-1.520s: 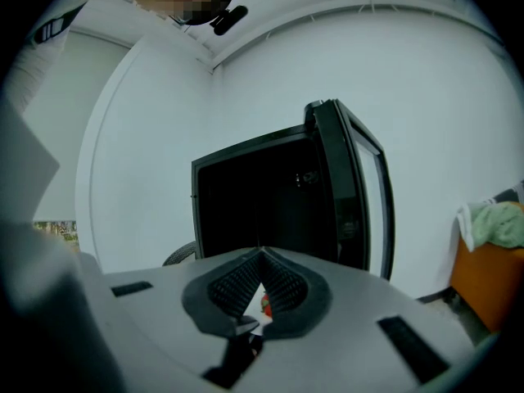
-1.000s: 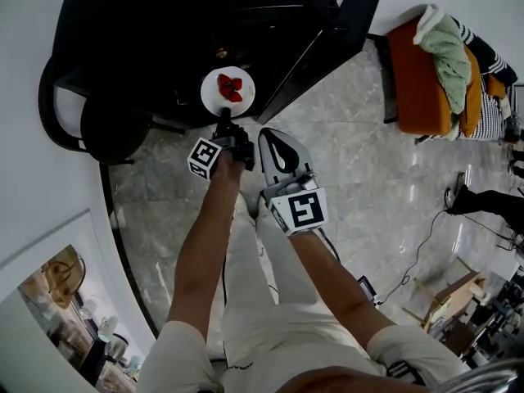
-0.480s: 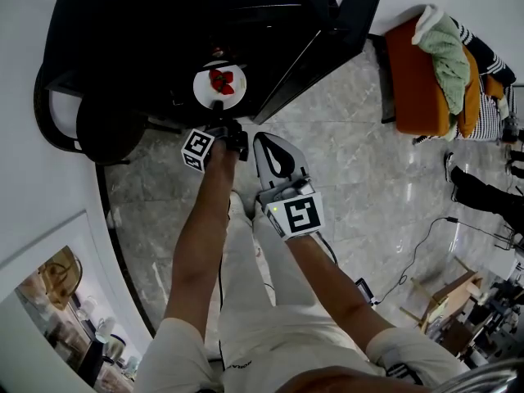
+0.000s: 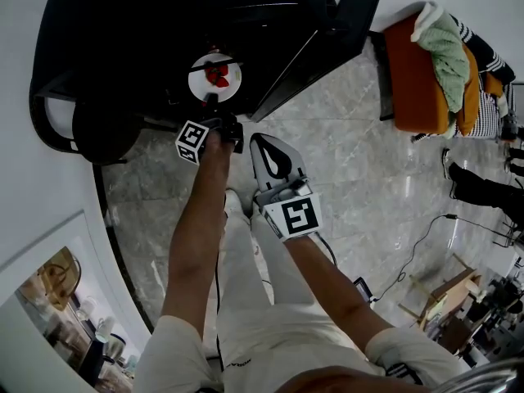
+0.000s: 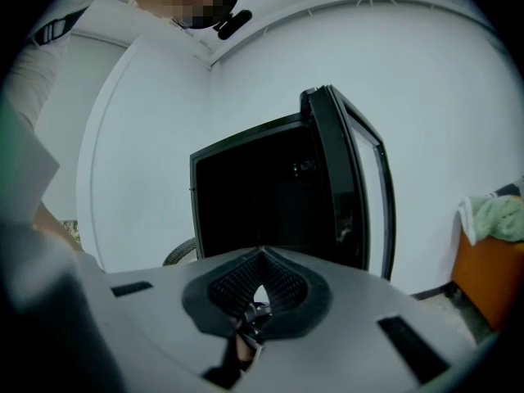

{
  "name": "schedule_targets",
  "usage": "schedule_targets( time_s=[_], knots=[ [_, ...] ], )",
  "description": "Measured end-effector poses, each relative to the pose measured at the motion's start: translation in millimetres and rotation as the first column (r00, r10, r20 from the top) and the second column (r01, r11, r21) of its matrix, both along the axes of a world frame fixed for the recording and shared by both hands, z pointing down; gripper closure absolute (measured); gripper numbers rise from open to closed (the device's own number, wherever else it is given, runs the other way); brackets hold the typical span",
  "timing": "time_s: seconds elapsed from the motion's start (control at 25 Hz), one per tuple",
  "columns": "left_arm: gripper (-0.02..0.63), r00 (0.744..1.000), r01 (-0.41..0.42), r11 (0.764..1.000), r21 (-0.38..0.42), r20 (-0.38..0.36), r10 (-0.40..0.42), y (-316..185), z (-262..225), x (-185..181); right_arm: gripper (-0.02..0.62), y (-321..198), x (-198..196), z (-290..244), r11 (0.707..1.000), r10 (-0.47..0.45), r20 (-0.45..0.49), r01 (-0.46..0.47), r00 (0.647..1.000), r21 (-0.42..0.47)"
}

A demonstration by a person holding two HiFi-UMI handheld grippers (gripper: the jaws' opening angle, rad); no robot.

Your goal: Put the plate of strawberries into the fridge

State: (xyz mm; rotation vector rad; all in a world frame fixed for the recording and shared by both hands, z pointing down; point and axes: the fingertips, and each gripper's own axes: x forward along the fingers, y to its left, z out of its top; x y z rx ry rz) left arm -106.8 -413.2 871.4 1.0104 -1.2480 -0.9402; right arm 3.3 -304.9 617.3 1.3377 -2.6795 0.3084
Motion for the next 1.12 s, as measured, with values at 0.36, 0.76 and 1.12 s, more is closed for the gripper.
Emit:
schedule_targets(
  time_s=[0.36, 0.76, 1.12],
  knots=[
    [0.595, 1.0, -0.011, 1.0, -0.011, 0.006, 0.011, -14, 1, -3, 0.583, 1, 3, 5, 1.0, 0.006, -0.002, -0.006, 1.0, -0.015],
    [0.515, 0.992, -0.08, 0.997, 0.012, 0.097, 0.079, -20, -3, 0, 0.583, 0, 5, 6, 0.999, 0.007, 0.023, -0.007, 1.0, -0.031],
    [0.471, 0.989, -0.118, 0.993, 0.032, 0.098, 0.114, 0, -4, 6, 0.583, 5, -2, 9, 0.999, -0.006, 0.029, 0.007, 1.0, -0.043]
  ],
)
